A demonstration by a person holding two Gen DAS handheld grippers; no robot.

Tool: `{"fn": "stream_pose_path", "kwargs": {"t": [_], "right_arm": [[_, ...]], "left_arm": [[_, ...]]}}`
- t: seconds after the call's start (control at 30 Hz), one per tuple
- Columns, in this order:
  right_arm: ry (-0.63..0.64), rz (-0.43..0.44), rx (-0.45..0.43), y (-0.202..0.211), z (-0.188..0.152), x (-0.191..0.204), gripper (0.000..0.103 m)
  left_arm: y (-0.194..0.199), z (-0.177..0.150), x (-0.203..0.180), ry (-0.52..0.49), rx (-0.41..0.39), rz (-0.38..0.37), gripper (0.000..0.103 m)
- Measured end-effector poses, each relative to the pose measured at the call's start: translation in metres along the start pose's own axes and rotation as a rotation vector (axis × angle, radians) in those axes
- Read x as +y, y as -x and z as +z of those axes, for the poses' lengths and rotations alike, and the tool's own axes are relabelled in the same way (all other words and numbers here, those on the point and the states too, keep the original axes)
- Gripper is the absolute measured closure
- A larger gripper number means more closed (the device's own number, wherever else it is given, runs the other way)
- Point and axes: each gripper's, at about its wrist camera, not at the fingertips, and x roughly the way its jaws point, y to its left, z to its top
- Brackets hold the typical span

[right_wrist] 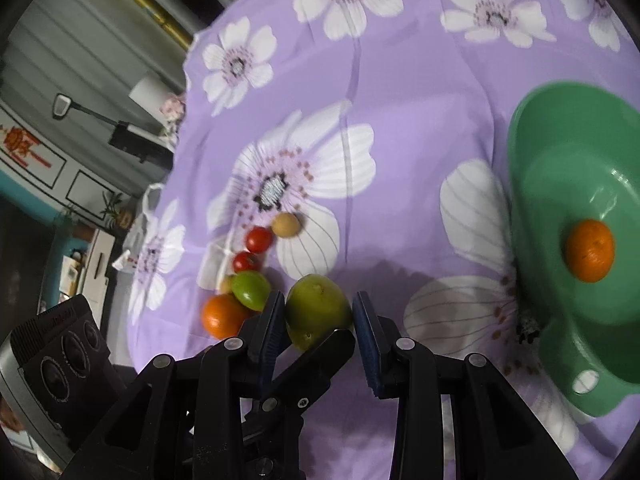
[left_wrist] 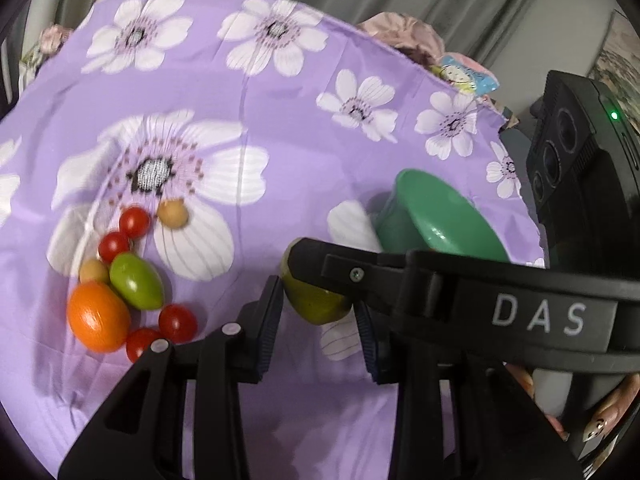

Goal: Organize fruits
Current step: 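Carry the lime in the right tool over the green bowl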

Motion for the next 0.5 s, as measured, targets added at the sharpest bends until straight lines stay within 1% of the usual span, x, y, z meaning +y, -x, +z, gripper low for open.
{"fn": "stream_pose_path", "kwargs": {"t": [0.13,0.23,0.37,0.5], "right_arm": [[-0.001,0.025,-0.061,0.023,0.002,0.000,0.065],[0.001,0.027,-0.101,0.036,0.002,0.000,0.065],[-0.012,0.022,-0.152,0.052,0.003,-0.007,0.065],[-0.039,0.020,-0.180,0.064,0.005,-0.021,0.065]], "left_arm": [[0.008,0.009,-0.020,-0.059,-0.036,0.001,0.068],[0.012,0.014,-0.032,-0.088,-0.053,0.000,0.068],[0.010,0.018,-0.047,-0.117,-0.063,-0.017,0.068],[0.002,0.021,-0.063,-0.149,-0.057,-0.032,0.068]]}}
